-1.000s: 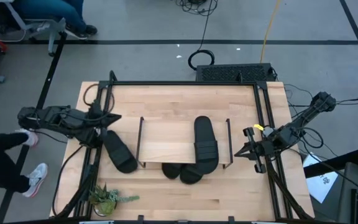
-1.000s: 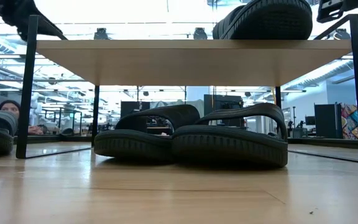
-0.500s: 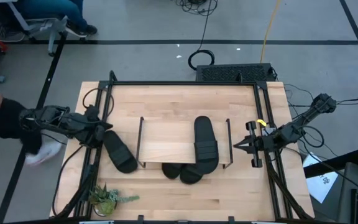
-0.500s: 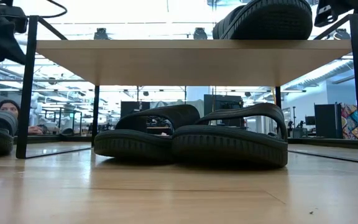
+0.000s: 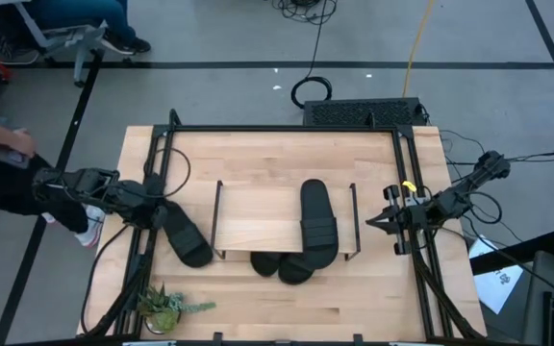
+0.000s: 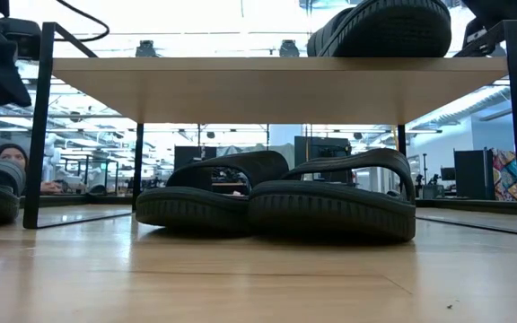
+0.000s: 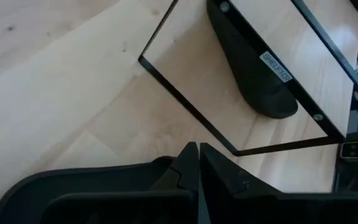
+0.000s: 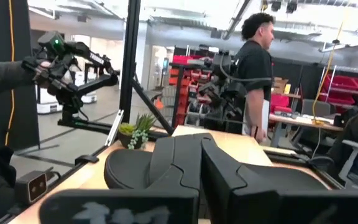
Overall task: Pick and place slides into the shelf
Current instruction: Put the left black slipper aligned with the right black slipper on the shelf
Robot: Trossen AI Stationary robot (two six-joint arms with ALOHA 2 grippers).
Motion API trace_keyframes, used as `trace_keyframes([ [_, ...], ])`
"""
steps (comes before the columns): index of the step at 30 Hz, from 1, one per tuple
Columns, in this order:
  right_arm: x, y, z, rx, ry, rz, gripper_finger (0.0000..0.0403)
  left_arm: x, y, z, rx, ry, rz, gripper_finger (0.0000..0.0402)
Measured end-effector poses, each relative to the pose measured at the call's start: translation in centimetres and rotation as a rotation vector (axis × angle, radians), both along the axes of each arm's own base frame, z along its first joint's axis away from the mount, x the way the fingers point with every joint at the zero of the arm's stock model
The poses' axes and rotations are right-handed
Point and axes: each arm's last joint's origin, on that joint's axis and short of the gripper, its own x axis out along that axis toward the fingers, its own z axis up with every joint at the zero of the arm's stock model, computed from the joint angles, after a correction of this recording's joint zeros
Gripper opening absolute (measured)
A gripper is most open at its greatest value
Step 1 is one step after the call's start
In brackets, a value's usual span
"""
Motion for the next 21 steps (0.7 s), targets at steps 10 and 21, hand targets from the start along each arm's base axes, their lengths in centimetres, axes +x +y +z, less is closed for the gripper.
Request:
trace_keyframes([
  [10,-0.3,-0.2,-0.6,0.011,-0.021,0.003,0.0000,1.4,-0.2,-0.1,-0.014,0.058,0.077,0.0069],
  [21,-0.3,-0.2,-0.6,0.009,-0.017,0.004,0.0000,3.1,-0.7,-0.9,0.001,0.202,-0.009,0.0164],
])
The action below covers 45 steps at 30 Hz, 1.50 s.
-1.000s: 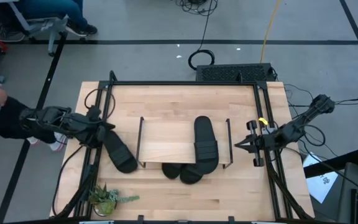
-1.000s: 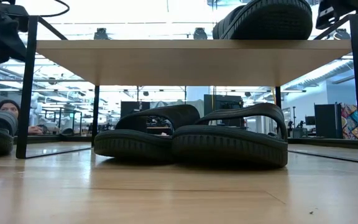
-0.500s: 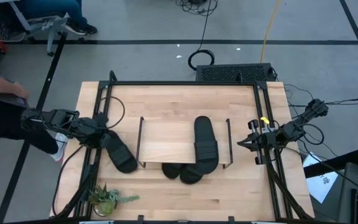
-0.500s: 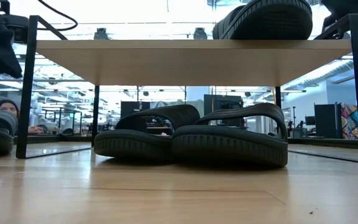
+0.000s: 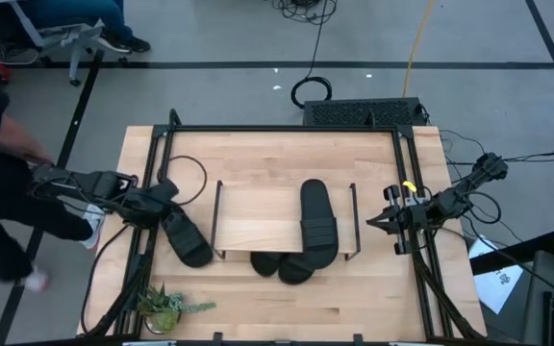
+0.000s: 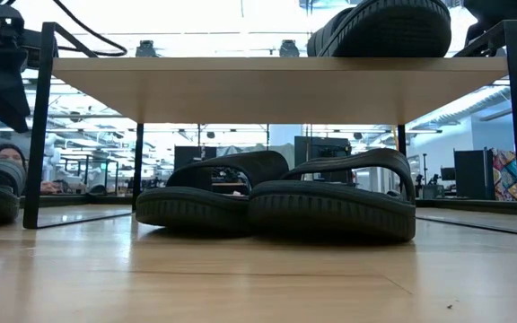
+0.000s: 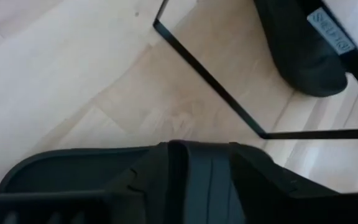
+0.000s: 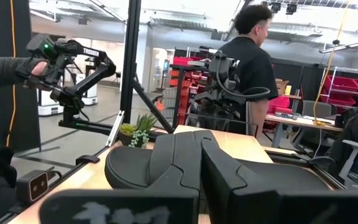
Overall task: Pick and place slides into the shelf
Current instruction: Put the left black slipper aligned with the right black slipper on the shelf
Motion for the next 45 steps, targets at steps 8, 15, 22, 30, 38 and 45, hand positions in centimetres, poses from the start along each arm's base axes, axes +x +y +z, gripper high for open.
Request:
trace_keyframes([
  [8,0.0,0.0,0.0,-0.007,0.001,0.002,0.0000,0.8,-0.3,-0.4,-0.028,0.063,-0.035,0.0244],
  [15,0.0,0.0,0.0,-0.003,0.003,0.003,0.0000,2.2,-0.9,-1.2,-0.103,0.178,-0.044,0.0288],
  [22,0.0,0.0,0.0,0.009,0.004,0.005,0.0000,3.4,-1.3,-2.2,-0.137,0.296,-0.016,0.0299],
  [30,0.0,0.0,0.0,0.016,0.005,0.011,0.0000,4.0,-1.8,-3.0,-0.159,0.382,-0.034,0.0299],
  [38,-0.1,0.3,0.0,0.005,-0.002,0.087,0.0000,4.4,-2.0,-3.5,-0.165,0.439,-0.078,0.0299],
  [45,-0.1,0.3,0.0,0.012,-0.001,0.088,0.0000,5.1,-2.3,-3.5,-0.195,0.395,-0.158,0.0299],
])
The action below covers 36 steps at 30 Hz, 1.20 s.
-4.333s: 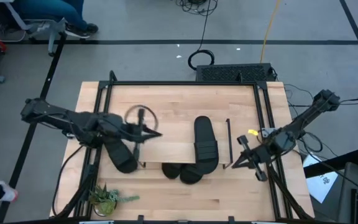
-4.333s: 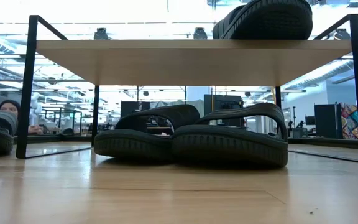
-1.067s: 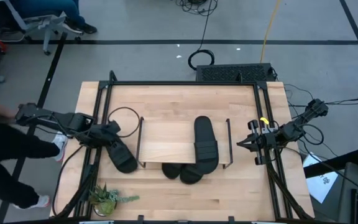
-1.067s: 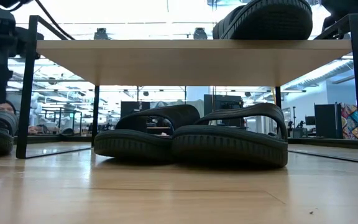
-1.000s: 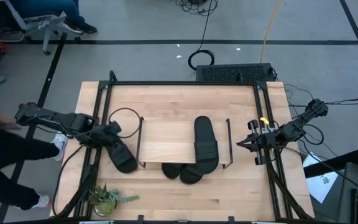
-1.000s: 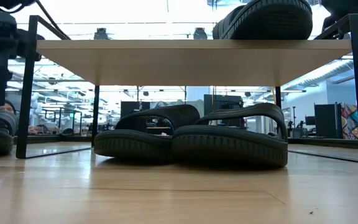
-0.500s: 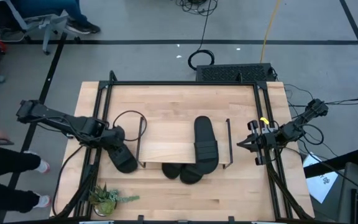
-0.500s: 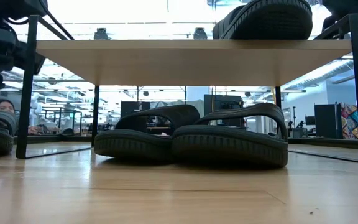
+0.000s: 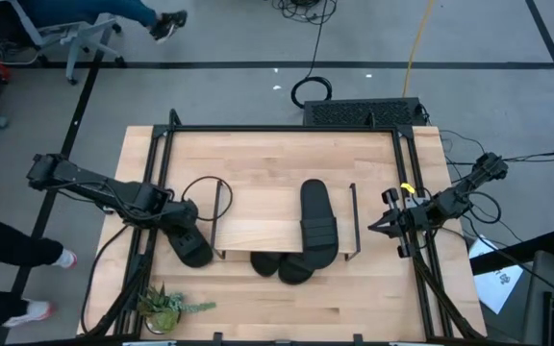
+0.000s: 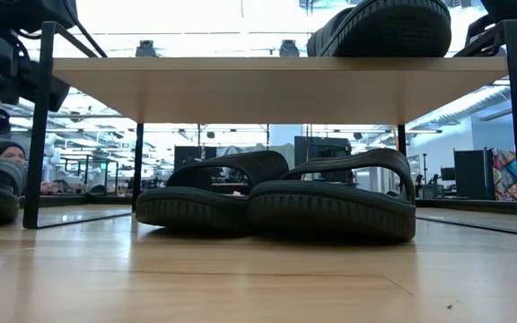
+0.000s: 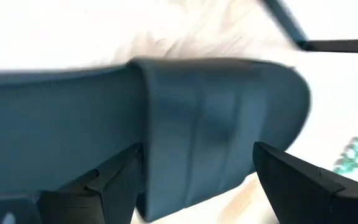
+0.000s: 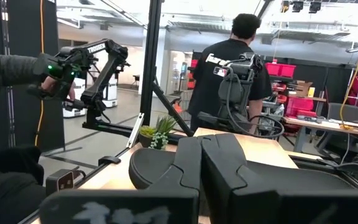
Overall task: Pick and place slides into the shelf
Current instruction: Put the left black slipper aligned with the right black slipper on the shelf
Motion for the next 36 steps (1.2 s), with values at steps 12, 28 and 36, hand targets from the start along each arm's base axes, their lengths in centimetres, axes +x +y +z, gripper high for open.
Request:
trace_keyframes([
  [12,0.0,0.0,0.0,0.000,-0.001,0.000,0.0000,1.0,-0.3,-1.4,-0.026,-0.010,-0.033,0.0299],
  [28,0.0,0.0,0.1,0.007,-0.013,0.000,0.0000,0.6,-0.6,-3.1,-0.135,-0.108,-0.154,0.0137],
  [36,0.0,0.0,0.2,0.008,-0.013,0.000,0.0000,-0.5,-0.4,-2.3,-0.148,-0.117,-0.118,0.0014],
])
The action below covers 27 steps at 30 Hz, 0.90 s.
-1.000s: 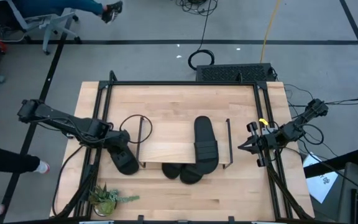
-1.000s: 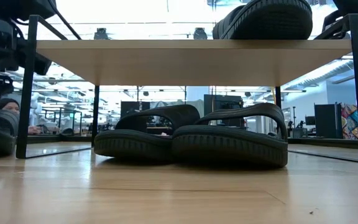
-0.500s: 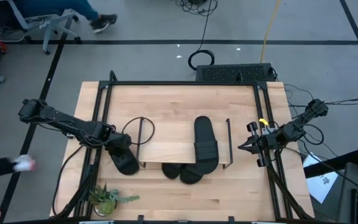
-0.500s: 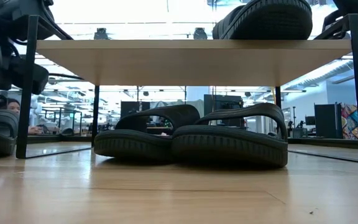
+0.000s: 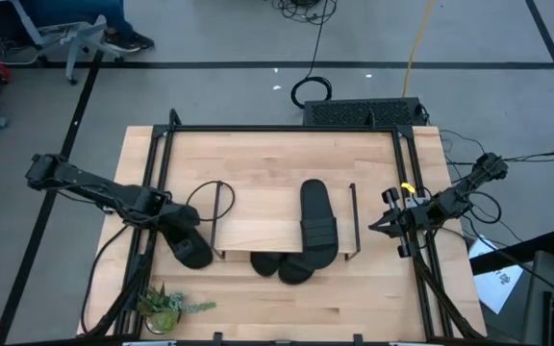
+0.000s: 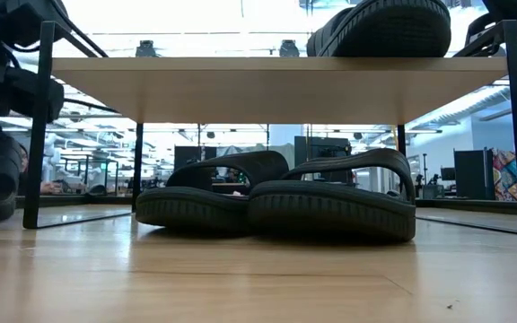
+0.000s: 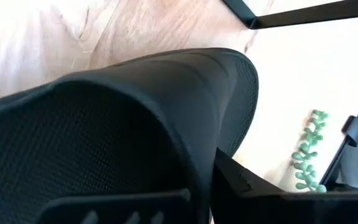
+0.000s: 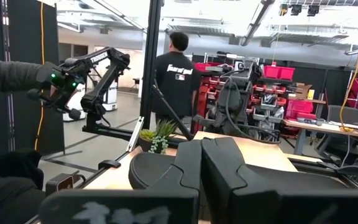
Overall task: Pick and place slides into the shelf
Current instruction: Put the left black slipper aligned with the right black slipper on the shelf
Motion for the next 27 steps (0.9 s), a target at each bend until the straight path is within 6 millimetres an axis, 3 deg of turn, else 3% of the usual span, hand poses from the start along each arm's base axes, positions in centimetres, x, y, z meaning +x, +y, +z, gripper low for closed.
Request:
trace_keyframes([
  [5,0.0,0.0,0.0,0.000,0.000,0.000,0.0000,-0.2,-0.4,2.1,0.013,0.004,-0.015,0.0006],
  [10,0.0,0.0,0.2,0.011,-0.015,0.000,0.0000,-0.3,-0.7,6.7,0.130,-0.041,-0.060,0.0004],
  [17,0.0,0.0,0.2,0.016,-0.022,0.000,0.0000,-2.3,0.0,12.0,0.317,-0.002,-0.040,0.0002],
  [22,0.0,0.0,0.3,0.015,-0.023,-0.001,0.0000,-2.7,0.1,15.0,0.384,-0.193,-0.163,0.0001],
  [27,0.0,0.0,0.3,0.007,-0.027,-0.003,0.0000,-1.7,-0.4,17.6,0.391,-0.515,-0.304,0.0001],
])
